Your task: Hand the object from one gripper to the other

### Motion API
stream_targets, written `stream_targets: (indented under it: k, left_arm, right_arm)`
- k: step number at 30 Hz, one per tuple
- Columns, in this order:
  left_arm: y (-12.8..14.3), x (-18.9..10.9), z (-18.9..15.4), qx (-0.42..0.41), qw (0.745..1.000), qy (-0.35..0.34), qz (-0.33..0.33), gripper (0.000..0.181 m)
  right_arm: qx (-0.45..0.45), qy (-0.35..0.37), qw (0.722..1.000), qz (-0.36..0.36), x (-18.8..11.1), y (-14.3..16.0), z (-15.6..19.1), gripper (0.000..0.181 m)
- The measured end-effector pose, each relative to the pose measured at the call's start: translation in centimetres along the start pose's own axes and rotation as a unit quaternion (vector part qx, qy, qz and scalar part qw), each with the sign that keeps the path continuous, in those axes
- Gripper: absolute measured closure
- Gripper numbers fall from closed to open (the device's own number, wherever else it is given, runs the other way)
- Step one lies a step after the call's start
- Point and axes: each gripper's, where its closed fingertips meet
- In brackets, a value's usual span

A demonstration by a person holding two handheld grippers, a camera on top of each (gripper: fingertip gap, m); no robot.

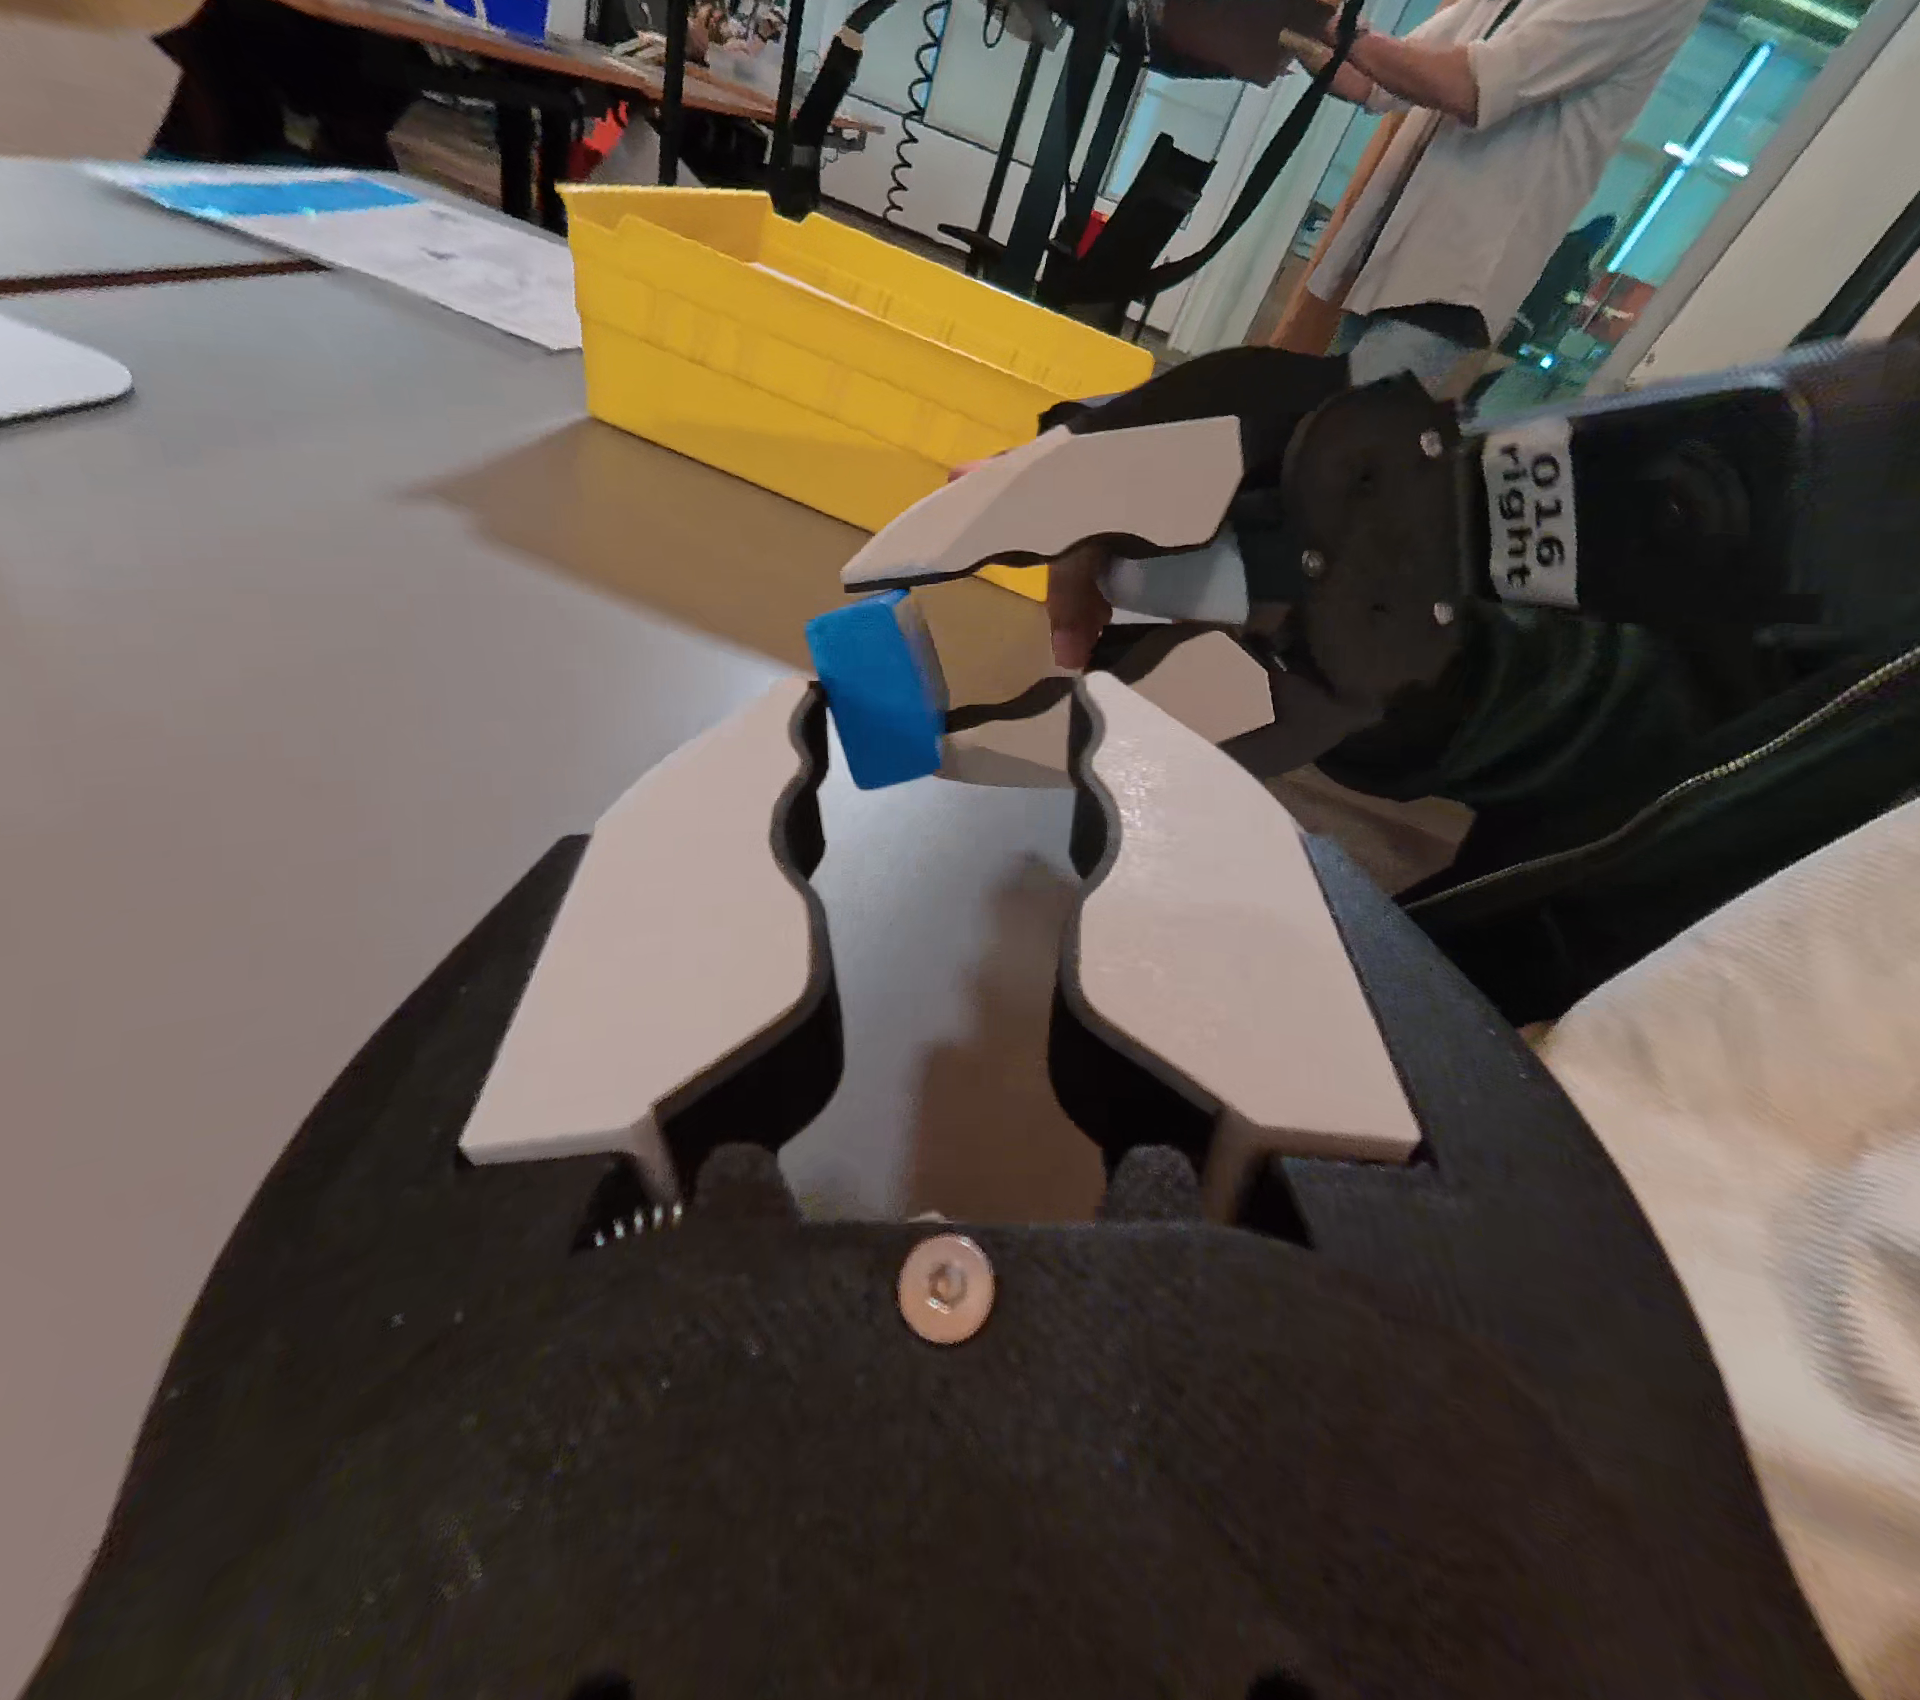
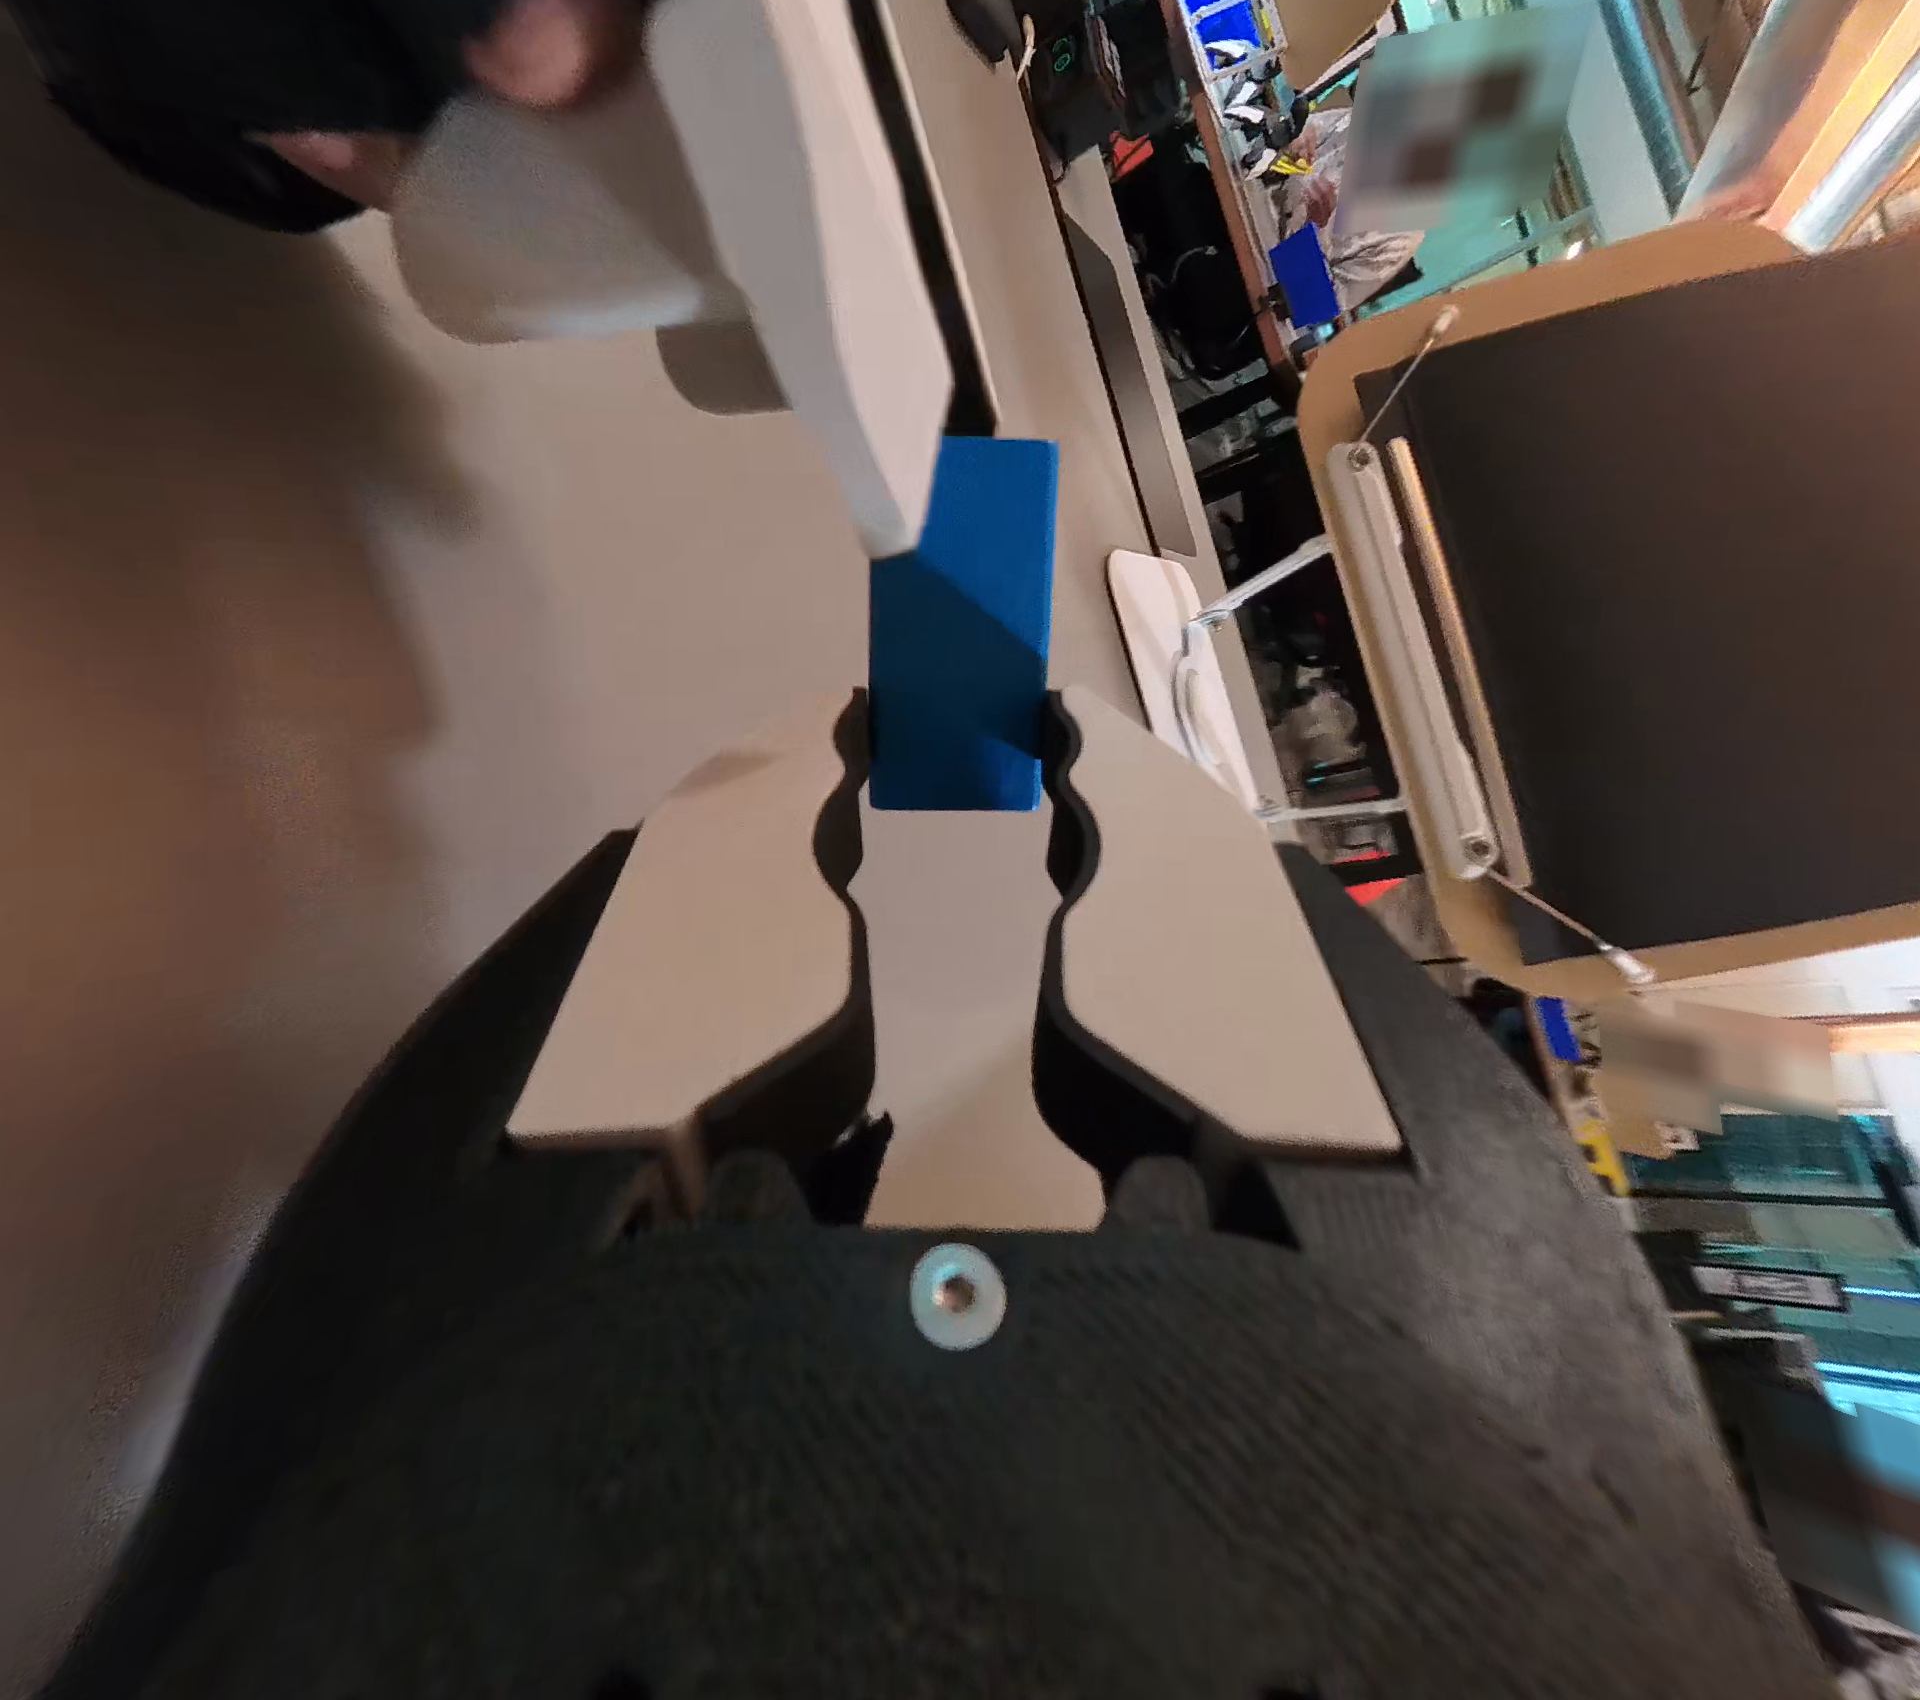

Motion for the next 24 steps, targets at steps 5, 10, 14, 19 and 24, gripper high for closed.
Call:
stream_targets:
  k: [5, 10, 14, 19, 24]
  left_arm:
    - [0.3, 0.2, -0.1, 0.035, 0.999, -0.003, -0.01, 0.125]
    - [-0.6, -0.1, -0.3, 0.04, 0.998, 0.007, -0.046, 0.117]
    - [-1.8, -0.8, -1.2, 0.031, 0.995, 0.04, -0.085, 0.118]
    - [-2.8, -1.6, -2.7, 0.019, 0.989, 0.086, -0.12, 0.119]
    - [-2.9, -1.8, -3.0, 0.024, 0.987, 0.094, -0.13, 0.132]
  right_arm:
    - [0.096, -0.042, 0.993, -0.06, 0.0, 0.6, -0.3, 0.149]
    - [0.2, -0.118, 0.954, -0.187, -0.9, -1.0, -0.1, 0.149]
    - [0.283, -0.196, 0.885, -0.314, -2.5, -3.2, 0.0, 0.149]
    - [0.353, -0.29, 0.804, -0.381, -3.0, -4.3, 1.0, 0.149]
    - [0.337, -0.302, 0.802, -0.391, -3.1, -5.1, 1.7, 0.149]
Point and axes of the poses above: each gripper's, where its closed fingertips meet, x out along the fingers, y out of its underside, z = x × y across the jaws, and after that the axes turned 15 degrees about -y, right-handed
